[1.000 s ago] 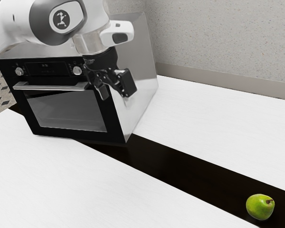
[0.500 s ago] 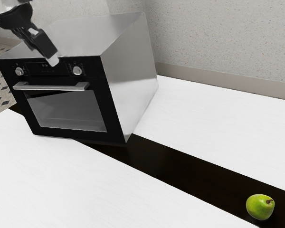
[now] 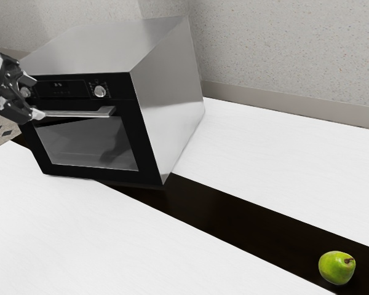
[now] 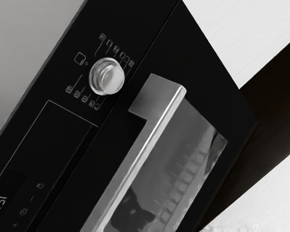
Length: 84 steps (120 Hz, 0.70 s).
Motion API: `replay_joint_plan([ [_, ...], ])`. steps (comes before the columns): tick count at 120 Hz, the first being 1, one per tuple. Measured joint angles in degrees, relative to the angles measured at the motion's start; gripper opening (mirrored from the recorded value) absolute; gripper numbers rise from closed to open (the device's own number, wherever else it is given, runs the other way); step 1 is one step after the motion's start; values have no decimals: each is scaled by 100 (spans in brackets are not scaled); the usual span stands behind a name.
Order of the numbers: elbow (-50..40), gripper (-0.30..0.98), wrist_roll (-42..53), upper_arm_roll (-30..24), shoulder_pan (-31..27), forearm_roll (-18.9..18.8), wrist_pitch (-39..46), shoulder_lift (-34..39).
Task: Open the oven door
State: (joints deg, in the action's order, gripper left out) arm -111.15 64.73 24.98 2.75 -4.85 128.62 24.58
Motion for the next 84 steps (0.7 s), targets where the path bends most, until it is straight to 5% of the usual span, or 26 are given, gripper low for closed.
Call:
replay_joint_plan([
  [84,408,69,2842,339,-35,-45,-242,-1084],
])
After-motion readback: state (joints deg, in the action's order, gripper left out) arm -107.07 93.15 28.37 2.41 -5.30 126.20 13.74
